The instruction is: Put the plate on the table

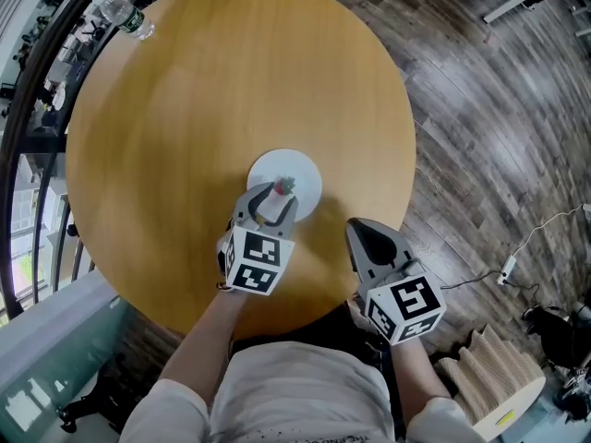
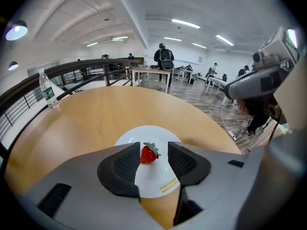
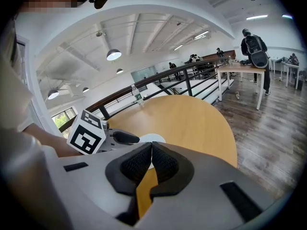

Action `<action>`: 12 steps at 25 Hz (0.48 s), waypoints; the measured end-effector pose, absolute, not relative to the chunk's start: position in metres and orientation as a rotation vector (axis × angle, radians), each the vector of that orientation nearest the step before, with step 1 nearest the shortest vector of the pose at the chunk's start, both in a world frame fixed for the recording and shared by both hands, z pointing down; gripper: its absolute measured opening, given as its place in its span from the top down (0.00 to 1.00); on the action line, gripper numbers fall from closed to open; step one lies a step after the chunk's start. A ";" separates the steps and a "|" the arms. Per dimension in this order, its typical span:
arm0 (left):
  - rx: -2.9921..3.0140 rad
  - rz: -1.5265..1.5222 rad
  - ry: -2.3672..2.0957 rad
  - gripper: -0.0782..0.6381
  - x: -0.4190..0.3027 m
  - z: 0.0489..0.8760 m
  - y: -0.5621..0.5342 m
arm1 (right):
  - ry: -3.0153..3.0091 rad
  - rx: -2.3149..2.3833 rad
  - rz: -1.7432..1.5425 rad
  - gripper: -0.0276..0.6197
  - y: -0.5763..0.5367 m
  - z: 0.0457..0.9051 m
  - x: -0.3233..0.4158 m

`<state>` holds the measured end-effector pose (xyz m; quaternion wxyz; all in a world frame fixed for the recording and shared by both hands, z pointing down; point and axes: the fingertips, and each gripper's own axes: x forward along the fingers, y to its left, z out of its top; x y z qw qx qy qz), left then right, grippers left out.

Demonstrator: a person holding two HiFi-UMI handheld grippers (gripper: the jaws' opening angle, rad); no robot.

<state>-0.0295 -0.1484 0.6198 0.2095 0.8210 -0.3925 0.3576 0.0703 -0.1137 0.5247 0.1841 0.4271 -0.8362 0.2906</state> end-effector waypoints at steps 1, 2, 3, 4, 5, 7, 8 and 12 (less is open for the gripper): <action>2.286 0.989 -1.094 0.62 -0.030 0.616 -0.144 | -2.364 1.203 0.812 0.92 -0.112 0.521 0.070; 2.288 0.980 -1.097 0.62 -0.030 0.611 -0.139 | -2.370 1.201 0.805 0.92 -0.109 0.517 0.069; 2.287 0.964 -1.102 0.62 -0.031 0.605 -0.133 | -2.376 1.199 0.797 0.92 -0.106 0.513 0.068; 2.287 0.943 -1.109 0.63 -0.032 0.598 -0.129 | -2.380 1.198 0.788 0.92 -0.103 0.508 0.068; 2.286 0.913 -1.118 0.63 -0.032 0.590 -0.124 | -2.386 1.196 0.778 0.92 -0.100 0.503 0.067; 2.282 0.837 -1.132 0.68 -0.035 0.573 -0.115 | -2.398 1.195 0.759 0.92 -0.093 0.493 0.066; 2.276 0.801 -1.138 0.70 -0.037 0.566 -0.110 | -2.403 1.195 0.751 0.92 -0.088 0.488 0.065; 2.286 0.744 -1.177 0.76 -0.048 0.537 -0.090 | -2.422 1.197 0.713 0.92 -0.070 0.470 0.061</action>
